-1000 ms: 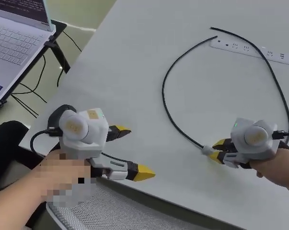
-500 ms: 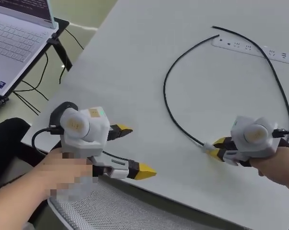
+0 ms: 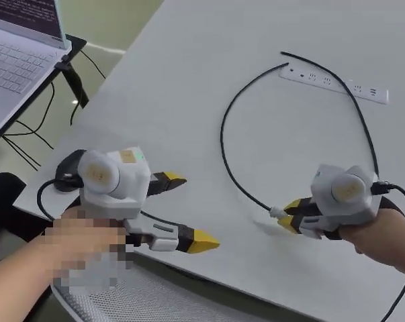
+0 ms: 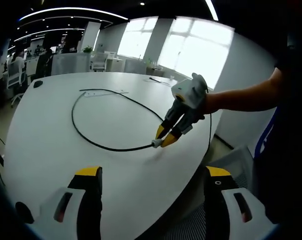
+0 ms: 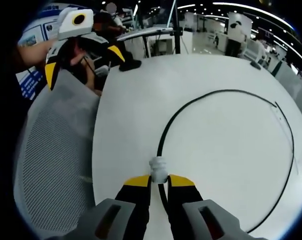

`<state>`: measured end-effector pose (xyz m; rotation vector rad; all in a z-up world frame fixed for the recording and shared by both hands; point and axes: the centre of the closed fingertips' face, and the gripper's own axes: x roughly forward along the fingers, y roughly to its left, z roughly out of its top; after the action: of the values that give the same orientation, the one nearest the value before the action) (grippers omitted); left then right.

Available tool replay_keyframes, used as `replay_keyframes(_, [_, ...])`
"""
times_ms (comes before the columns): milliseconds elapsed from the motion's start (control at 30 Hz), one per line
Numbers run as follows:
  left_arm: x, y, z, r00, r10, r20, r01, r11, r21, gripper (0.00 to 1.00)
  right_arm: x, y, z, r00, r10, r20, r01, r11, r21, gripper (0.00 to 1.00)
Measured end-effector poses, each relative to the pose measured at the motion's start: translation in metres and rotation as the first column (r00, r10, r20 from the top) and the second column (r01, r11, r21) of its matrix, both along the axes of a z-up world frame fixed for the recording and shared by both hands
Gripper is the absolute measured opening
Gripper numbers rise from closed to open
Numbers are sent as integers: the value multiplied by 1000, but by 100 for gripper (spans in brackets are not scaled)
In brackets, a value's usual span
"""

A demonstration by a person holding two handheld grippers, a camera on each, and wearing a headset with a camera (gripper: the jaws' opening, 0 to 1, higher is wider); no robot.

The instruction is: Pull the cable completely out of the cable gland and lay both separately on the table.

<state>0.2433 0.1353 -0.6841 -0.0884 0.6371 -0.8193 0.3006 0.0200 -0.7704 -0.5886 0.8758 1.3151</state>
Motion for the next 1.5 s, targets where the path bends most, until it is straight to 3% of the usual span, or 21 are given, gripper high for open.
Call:
replay_keyframes(133, [9, -11, 9, 1000, -17, 26, 17, 1000, -10, 83, -4, 2, 13, 1000, 11, 5, -11, 1000, 14, 7])
replay_keyframes(367, [22, -33, 16, 994, -88, 60, 87, 996, 17, 81, -11, 7, 49, 999, 36, 20, -37, 998, 53, 7])
replay_keyframes(533, [31, -48, 22, 988, -127, 89, 125, 992, 26, 81, -17, 6, 65, 997, 74, 27, -76, 996, 52, 7])
replay_keyframes(900, [28, -80, 24, 972, -206, 117, 205, 979, 20, 78, -27, 3, 96, 985, 170, 39, -172, 983, 59, 6])
replay_keyframes(1033, [25, -89, 27, 960, -243, 141, 241, 970, 29, 73, -30, 3, 106, 983, 184, 11, -184, 980, 81, 6])
replay_keyframes(1200, [27, -96, 36, 944, -274, 184, 271, 962, 40, 66, -32, 1, 114, 978, 211, -10, -209, 974, 90, 6])
replay_keyframes(1500, [35, -104, 45, 931, -299, 208, 299, 954, 31, 54, -35, 5, 133, 966, 255, -31, -250, 961, 117, 6])
